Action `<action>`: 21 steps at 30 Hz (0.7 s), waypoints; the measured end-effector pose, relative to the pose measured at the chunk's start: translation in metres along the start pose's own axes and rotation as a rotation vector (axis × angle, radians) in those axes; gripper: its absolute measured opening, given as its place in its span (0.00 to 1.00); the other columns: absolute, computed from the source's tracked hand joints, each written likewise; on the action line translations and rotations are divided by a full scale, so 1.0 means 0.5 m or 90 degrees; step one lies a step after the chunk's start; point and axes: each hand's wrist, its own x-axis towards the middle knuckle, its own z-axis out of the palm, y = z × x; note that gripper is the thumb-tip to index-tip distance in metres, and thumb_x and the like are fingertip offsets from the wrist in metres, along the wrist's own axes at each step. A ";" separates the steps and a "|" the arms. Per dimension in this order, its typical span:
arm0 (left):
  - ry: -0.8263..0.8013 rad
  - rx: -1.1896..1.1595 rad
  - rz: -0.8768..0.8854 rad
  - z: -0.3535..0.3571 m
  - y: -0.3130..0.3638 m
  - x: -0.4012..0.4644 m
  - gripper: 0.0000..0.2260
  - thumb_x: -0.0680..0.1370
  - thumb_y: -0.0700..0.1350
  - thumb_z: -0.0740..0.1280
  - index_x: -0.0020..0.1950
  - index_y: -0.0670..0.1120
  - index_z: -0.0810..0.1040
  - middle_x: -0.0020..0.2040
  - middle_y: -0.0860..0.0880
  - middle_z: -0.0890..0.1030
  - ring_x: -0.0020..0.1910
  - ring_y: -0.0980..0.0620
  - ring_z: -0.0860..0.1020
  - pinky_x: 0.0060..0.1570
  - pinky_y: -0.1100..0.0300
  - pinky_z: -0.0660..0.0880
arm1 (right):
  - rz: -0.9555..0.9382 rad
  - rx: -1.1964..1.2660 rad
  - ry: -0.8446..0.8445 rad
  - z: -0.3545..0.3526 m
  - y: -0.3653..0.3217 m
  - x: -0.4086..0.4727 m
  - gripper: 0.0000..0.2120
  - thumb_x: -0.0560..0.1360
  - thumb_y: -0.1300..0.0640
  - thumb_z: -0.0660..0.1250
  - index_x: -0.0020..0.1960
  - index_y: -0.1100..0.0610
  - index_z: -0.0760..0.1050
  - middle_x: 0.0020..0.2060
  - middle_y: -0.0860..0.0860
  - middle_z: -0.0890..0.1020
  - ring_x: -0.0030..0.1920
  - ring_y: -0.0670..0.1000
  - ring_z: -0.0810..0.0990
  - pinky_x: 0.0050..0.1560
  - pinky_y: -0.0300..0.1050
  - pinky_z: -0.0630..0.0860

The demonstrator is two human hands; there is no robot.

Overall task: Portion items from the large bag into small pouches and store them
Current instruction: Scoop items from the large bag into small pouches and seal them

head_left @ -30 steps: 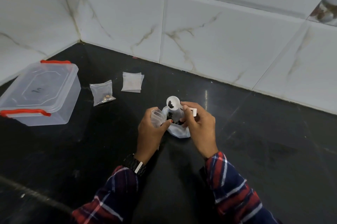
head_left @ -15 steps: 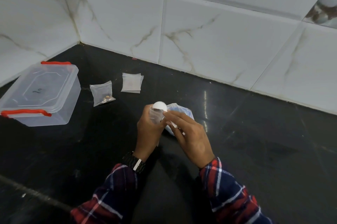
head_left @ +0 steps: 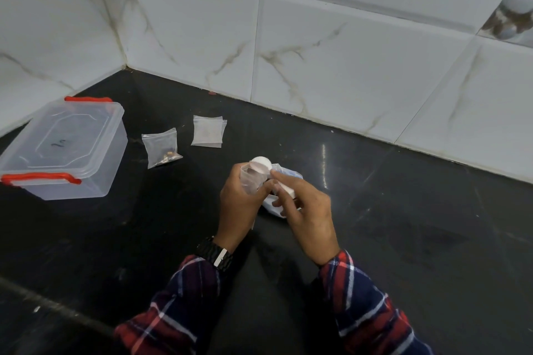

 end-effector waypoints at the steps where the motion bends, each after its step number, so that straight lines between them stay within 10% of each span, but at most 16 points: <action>1: 0.007 0.014 0.002 0.001 -0.002 0.001 0.18 0.69 0.48 0.76 0.55 0.52 0.73 0.51 0.53 0.80 0.49 0.56 0.78 0.46 0.67 0.73 | 0.046 0.043 0.031 0.000 -0.002 0.004 0.11 0.78 0.57 0.66 0.59 0.53 0.79 0.52 0.51 0.83 0.41 0.46 0.83 0.40 0.40 0.80; 5: -0.004 0.085 -0.040 0.004 -0.018 0.008 0.18 0.70 0.47 0.75 0.56 0.46 0.73 0.52 0.50 0.79 0.50 0.52 0.78 0.46 0.64 0.72 | 0.127 0.008 0.093 -0.014 0.015 0.024 0.08 0.78 0.60 0.65 0.53 0.53 0.80 0.41 0.47 0.83 0.38 0.47 0.83 0.40 0.42 0.81; 11: -0.030 0.099 -0.125 0.013 -0.044 0.016 0.20 0.71 0.48 0.74 0.58 0.44 0.71 0.51 0.49 0.79 0.50 0.51 0.78 0.46 0.62 0.72 | 0.119 -0.177 -0.027 -0.019 0.069 0.037 0.09 0.79 0.59 0.64 0.56 0.56 0.80 0.49 0.49 0.83 0.45 0.40 0.80 0.47 0.31 0.75; 21: -0.034 0.072 -0.160 0.024 -0.051 0.031 0.15 0.71 0.41 0.71 0.55 0.44 0.71 0.48 0.49 0.79 0.47 0.50 0.78 0.48 0.55 0.75 | 0.067 -0.384 -0.143 0.009 0.092 0.045 0.13 0.79 0.56 0.62 0.62 0.55 0.77 0.51 0.53 0.83 0.49 0.54 0.81 0.44 0.40 0.70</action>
